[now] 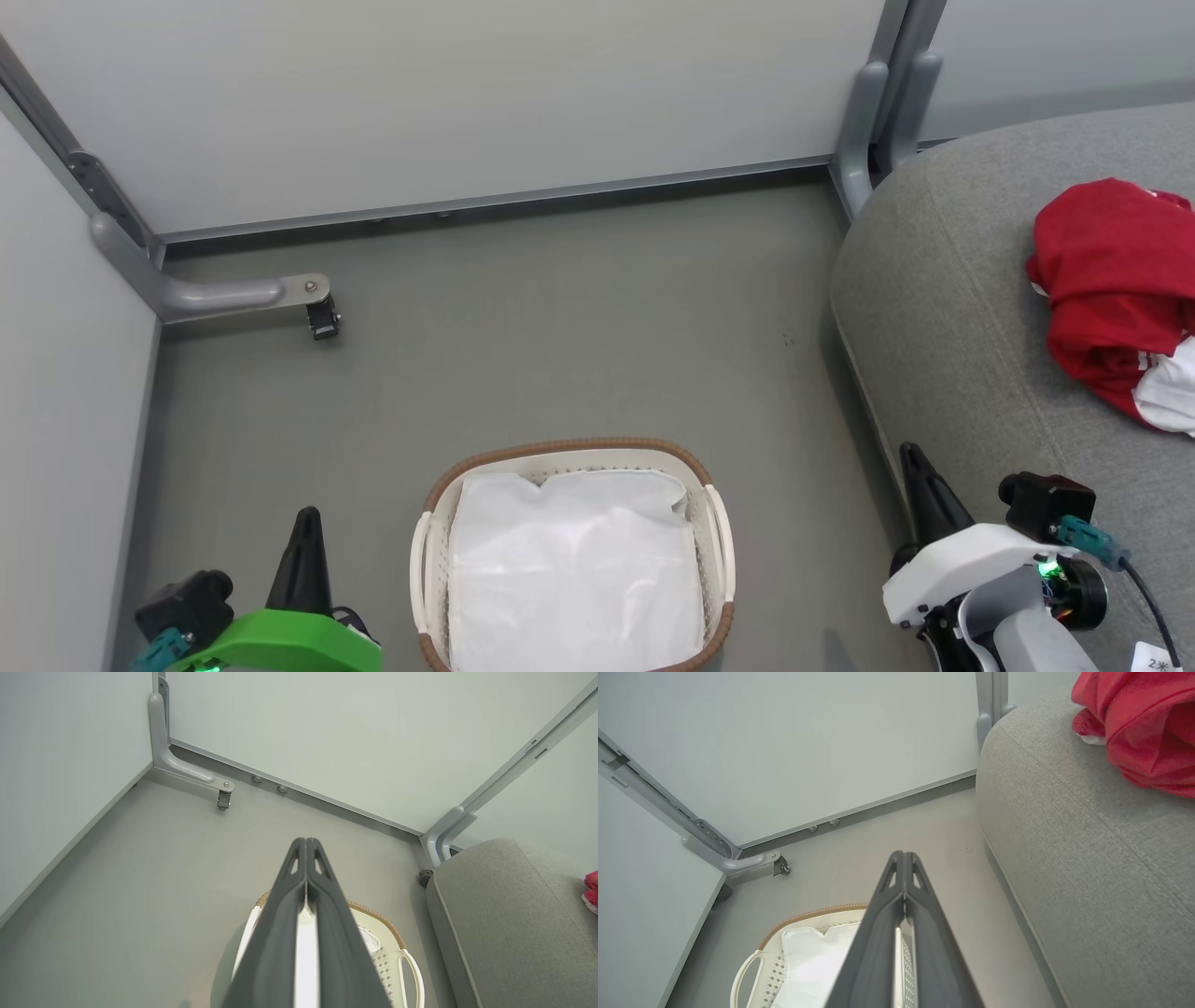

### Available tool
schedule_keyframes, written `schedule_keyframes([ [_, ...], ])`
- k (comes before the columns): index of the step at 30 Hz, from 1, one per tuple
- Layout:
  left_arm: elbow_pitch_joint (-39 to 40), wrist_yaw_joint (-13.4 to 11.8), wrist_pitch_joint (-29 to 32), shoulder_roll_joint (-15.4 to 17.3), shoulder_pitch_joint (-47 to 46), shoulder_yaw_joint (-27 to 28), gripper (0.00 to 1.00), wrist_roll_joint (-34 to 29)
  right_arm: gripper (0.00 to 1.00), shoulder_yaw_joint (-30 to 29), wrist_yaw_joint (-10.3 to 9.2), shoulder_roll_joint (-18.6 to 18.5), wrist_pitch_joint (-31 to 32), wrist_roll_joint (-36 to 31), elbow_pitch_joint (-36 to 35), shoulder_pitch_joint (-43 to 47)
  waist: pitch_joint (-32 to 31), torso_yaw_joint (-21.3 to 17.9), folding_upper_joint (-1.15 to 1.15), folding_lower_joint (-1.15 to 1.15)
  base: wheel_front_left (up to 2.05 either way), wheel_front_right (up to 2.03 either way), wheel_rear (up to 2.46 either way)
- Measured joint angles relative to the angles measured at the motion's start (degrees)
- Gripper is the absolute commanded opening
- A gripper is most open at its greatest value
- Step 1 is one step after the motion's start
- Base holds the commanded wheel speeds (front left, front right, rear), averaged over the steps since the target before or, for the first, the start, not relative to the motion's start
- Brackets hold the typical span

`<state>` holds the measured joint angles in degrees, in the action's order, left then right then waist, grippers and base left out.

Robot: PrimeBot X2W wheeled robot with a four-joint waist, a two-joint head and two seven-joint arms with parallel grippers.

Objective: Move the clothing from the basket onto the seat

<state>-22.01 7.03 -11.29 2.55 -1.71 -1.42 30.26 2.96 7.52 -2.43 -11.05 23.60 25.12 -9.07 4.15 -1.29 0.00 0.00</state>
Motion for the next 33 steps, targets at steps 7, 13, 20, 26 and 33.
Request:
schedule_keyframes([
  [7, 0.92, 0.01, 1.8, 0.01, -0.06, 0.99, 0.0, 6.16, 0.0, -0.83, 0.0, -0.01, 1.65, 6.87, -1.12, 0.24, -0.25, 0.08, 0.0, 0.0, 0.0, 0.0, 0.0],
  [13, 1.46, 0.01, 3.18, 0.01, -0.14, 1.47, 0.0, 11.02, 0.0, -1.64, 0.0, -0.02, 3.07, 12.24, -2.02, 0.31, -0.46, 0.15, 0.0, 0.0, 0.0, 0.0, 0.0],
  [20, 2.02, 0.01, 4.75, 0.01, -0.31, 2.08, 0.0, 16.44, 0.0, -2.44, 0.0, -0.02, 4.52, 18.08, -2.91, 0.49, -0.7, 0.23, 0.0, 0.0, 0.0, 0.0, 0.0],
  [26, 2.78, 0.02, 5.99, 0.01, -0.76, 2.79, 0.0, 20.49, 0.0, -3.03, 0.0, -0.04, 5.69, 22.82, -3.68, 0.55, -0.91, 0.3, 0.0, 0.0, 0.0, 0.0, 0.0],
  [33, 3.26, 0.02, 7.26, 0.02, -1.09, 3.28, 0.0, 25.32, 0.0, -3.85, 0.0, -0.05, 7.09, 28.07, -4.53, 1.0, -1.17, 0.38, 0.0, 0.0, 0.0, 0.0, 0.0],
])
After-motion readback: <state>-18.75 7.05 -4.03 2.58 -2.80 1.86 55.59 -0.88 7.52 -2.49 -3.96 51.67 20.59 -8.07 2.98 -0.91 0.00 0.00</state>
